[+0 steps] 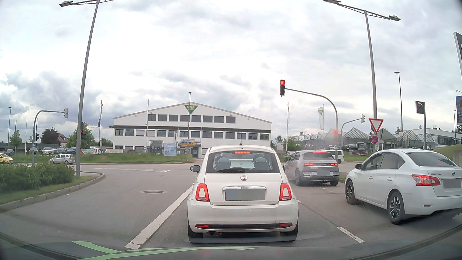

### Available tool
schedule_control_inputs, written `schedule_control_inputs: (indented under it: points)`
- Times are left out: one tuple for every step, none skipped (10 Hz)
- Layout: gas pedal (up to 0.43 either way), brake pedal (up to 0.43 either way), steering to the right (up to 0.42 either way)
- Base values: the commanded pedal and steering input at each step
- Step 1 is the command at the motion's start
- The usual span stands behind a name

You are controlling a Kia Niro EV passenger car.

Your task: Follow the waypoints while adhering to traffic rules and regulations

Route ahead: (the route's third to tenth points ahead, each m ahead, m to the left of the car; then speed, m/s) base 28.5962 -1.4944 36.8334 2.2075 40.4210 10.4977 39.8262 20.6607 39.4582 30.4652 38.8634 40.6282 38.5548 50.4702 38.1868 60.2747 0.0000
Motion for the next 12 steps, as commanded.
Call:
schedule_control_inputs:
  points:
    - [0.000,0.335,-0.001]
    - [0.000,0.335,-0.001]
    - [0.000,0.341,-0.001]
    - [0.000,0.341,-0.001]
    - [0.000,0.341,-0.001]
    - [0.000,0.341,-0.001]
    - [0.000,0.341,-0.001]
    - [0.000,0.341,-0.001]
    - [0.000,0.341,-0.001]
    - [0.000,0.341,-0.001]
    - [0.000,0.341,-0.001]
    - [0.000,0.341,-0.001]
